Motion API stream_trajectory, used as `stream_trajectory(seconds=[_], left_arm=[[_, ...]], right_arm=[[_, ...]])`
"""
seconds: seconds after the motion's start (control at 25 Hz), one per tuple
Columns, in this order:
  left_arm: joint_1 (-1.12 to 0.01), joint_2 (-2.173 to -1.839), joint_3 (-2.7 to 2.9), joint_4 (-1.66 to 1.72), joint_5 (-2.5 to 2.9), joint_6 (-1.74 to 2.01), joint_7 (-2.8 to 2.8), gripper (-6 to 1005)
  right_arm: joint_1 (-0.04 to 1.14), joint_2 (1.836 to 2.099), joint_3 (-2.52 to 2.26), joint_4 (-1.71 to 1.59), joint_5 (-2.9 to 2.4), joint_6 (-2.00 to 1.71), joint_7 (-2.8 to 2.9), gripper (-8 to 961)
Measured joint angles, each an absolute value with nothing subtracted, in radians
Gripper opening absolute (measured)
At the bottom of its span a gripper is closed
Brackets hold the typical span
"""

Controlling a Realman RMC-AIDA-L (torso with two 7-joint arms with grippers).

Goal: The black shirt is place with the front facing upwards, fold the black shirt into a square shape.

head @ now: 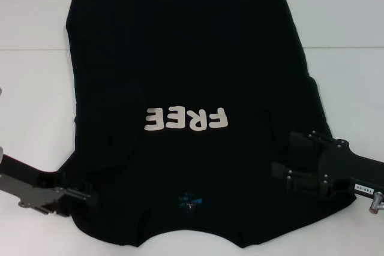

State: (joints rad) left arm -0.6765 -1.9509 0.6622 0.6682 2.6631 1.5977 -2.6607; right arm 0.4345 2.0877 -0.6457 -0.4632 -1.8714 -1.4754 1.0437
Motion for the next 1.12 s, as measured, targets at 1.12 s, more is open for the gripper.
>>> stream_trajectory(seconds=[1.12], left_arm=[[-0.693, -1.967, 0.695, 0.699, 2.671, 1.569, -2.625, 469]], right_arm=[[0.443, 2.088, -0.637, -0.463, -1.870, -1.482, 1.046, 916]])
